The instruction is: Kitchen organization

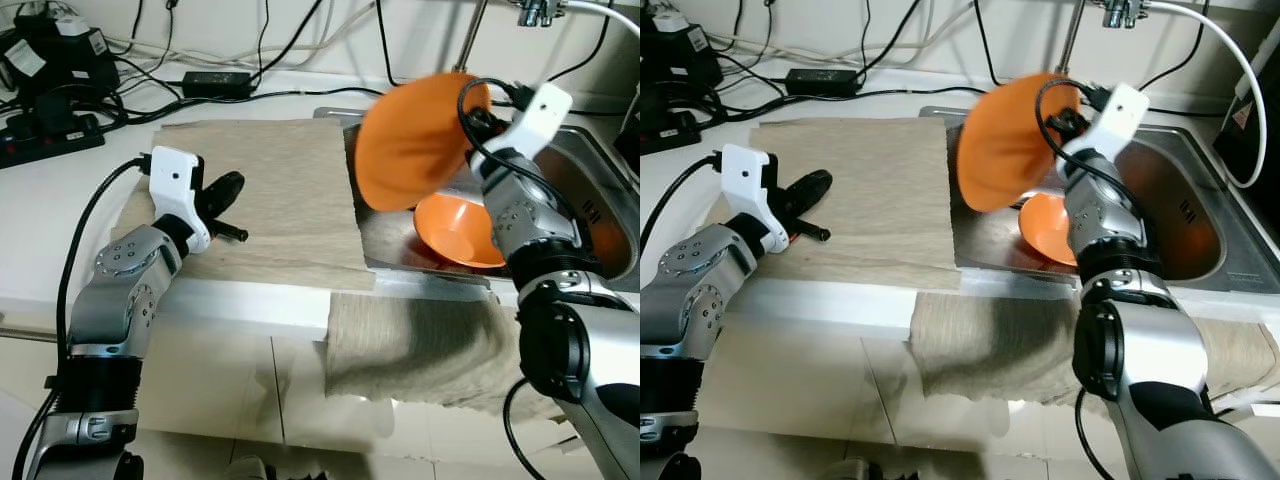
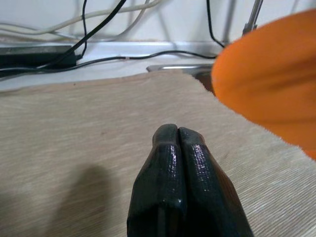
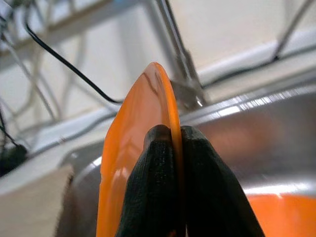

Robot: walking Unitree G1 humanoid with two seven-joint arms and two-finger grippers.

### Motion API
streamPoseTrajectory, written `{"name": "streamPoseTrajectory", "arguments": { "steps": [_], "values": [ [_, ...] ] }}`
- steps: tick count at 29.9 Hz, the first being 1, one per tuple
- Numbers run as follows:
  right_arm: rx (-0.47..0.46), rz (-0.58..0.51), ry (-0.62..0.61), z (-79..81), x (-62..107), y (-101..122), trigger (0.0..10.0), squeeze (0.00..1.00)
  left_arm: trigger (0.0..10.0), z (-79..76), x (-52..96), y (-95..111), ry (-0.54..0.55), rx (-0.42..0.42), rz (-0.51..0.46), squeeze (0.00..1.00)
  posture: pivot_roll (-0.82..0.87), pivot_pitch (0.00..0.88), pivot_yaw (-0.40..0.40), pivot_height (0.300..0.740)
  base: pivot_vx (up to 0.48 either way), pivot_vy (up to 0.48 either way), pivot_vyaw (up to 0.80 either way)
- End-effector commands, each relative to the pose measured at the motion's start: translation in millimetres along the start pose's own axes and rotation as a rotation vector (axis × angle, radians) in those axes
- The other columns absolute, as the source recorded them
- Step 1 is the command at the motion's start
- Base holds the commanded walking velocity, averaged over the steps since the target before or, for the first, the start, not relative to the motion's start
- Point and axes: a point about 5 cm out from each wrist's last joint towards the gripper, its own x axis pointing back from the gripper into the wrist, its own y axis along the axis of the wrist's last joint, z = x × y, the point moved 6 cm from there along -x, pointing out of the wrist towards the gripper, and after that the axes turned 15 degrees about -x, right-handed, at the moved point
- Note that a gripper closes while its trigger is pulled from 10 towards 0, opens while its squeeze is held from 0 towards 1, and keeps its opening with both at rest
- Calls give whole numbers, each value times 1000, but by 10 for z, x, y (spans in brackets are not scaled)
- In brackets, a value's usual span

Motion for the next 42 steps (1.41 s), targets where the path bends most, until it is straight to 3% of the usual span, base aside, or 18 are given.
{"name": "streamPoseTrajectory", "arguments": {
  "steps": [1,7,13,15,21,22,35,36,37,38,39,40,41,42],
  "values": [
    [26,-41,-4,-27,1,104,0,0,10000,13,-21,31,-3,-13,-6,0,83,6,10,740,0,0,0],
    [47,-1,-42,-155,37,-42,0,0,10000,16,-25,33,-4,-16,-5,0,84,6,10,740,0,0,0],
    [158,81,-86,-269,94,-302,0,0,10000,20,-29,32,-7,-18,-3,0,88,6,9,740,0,0,0],
    [248,130,-110,-337,130,-428,0,0,10000,23,-31,30,-6,-19,-2,0,90,7,8,740,0,0,0],
    [266,162,-124,-361,156,-531,0,0,10000,29,-26,34,-6,-23,-2,0,93,6,6,740,0,0,0],
    [267,164,-124,-355,155,-540,0,996,10000,30,-27,33,-6,-24,-1,0,92,6,6,740,0,0,0],
    [352,214,-126,-367,198,-697,0,1000,10000,37,-30,35,-6,-31,-2,0,94,3,5,740,0,0,0],
    [374,220,-130,-378,205,-714,3137,1000,10000,37,-31,33,-6,-31,-1,0,94,4,5,740,0,0,0],
    [381,226,-128,-381,209,-726,8078,1000,10000,37,-32,32,-7,-31,-1,0,94,4,5,740,0,0,0],
    [386,231,-125,-381,213,-740,9137,1000,10000,36,-32,32,-7,-32,-1,0,94,4,5,740,0,0,0],
    [389,235,-123,-380,216,-749,9137,1000,10000,35,-32,31,-8,-32,0,0,94,4,5,740,0,0,0],
    [395,239,-122,-383,221,-762,6667,1000,10000,34,-32,31,-8,-32,0,0,94,3,5,740,0,0,0],
    [405,247,-124,-392,228,-779,4941,1000,10000,33,-32,30,-9,-32,0,0,94,3,5,740,0,0,0],
    [419,258,-130,-412,241,-806,6902,1000,10000,33,-33,30,-9,-33,0,0,94,4,5,740,0,0,0]
  ]
}}
